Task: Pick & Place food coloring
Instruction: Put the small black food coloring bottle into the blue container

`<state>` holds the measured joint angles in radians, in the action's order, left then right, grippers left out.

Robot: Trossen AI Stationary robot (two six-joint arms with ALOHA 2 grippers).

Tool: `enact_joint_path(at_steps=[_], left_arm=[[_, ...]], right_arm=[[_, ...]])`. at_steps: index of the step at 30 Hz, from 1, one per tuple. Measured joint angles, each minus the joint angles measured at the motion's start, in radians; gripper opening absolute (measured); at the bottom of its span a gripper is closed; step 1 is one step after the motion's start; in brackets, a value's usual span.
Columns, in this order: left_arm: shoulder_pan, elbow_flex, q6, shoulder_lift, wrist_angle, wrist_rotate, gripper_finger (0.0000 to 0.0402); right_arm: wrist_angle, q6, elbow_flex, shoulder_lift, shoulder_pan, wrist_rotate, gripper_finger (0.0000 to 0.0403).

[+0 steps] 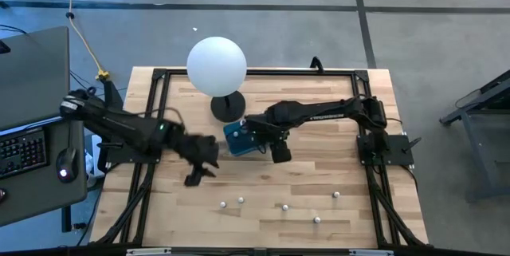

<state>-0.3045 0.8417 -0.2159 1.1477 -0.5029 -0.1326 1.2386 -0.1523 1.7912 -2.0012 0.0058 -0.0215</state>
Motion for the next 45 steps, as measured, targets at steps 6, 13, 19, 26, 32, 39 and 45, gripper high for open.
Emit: enact_joint_path(at_steps=[6,13,19,26,32,39,45], left_arm=[[-0.156,0.000,-0.216,0.000,0.043,0.235,0.0156],[-0.188,0.001,-0.292,0.041,0.120,0.219,0.0156],[-0.187,0.001,-0.130,0.195,0.251,0.063,0.0156],[-0.187,0.035,-0.050,0.371,0.267,0.006,0.0156],[-0.188,0.063,-0.050,0.466,0.266,-0.037,0.0156],[-0.209,0.063,-0.023,0.518,0.269,-0.025,0.0156],[-0.221,0.063,0.010,0.541,0.270,0.015,0.0156]], right_arm=[[-0.290,0.070,-0.273,0.092,0.006,-0.107,0.0137],[-0.612,0.163,-0.517,0.183,0.057,-0.071,0.0129],[-0.723,0.174,-0.605,0.210,0.096,-0.054,0.0129],[-0.748,0.178,-0.610,0.212,0.127,-0.046,0.0130],[-0.759,0.178,-0.610,0.212,0.139,-0.045,0.0130],[-0.768,0.179,-0.610,0.212,0.139,-0.037,0.0131],[-0.773,0.179,-0.610,0.212,0.139,-0.037,0.0131]])
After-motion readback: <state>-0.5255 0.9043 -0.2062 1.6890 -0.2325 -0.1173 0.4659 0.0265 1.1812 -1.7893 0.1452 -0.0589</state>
